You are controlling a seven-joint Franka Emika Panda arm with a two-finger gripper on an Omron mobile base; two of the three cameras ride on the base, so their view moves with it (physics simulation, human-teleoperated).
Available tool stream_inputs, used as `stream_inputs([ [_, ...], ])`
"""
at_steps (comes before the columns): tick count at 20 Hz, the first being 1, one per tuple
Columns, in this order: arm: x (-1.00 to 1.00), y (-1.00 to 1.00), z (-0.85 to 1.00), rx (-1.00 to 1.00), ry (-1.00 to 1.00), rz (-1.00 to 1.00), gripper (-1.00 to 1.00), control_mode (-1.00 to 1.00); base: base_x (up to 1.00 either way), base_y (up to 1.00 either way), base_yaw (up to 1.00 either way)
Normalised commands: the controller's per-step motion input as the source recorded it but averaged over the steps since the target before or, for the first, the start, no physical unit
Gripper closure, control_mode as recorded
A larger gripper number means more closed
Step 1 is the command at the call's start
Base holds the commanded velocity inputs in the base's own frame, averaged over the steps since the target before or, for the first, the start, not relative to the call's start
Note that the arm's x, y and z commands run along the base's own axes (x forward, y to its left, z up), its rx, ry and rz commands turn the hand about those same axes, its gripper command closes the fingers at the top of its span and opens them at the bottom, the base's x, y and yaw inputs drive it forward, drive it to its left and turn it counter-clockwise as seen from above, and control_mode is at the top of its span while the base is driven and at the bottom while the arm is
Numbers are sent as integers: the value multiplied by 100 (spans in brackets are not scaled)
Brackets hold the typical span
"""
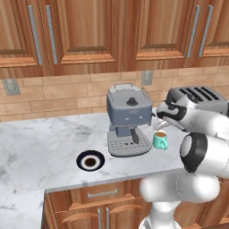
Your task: Take a sugar cube from the saucer and place it inside the coffee. Then, grab milk from the fridge and place it next to the coffee on the counter to sweeten the coffee.
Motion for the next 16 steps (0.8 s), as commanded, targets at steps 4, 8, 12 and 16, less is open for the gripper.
stream_inputs([
  [4,-57,0,60,0,-4,-9,-100,-100,0,0,0],
  [8,-100,-1,56,0,-1,-23,-100,-100,0,0,0],
  [12,-100,0,73,0,0,-30,-100,-100,0,0,0],
  [16,-100,6,73,-1,0,-31,-100,-100,0,0,0],
])
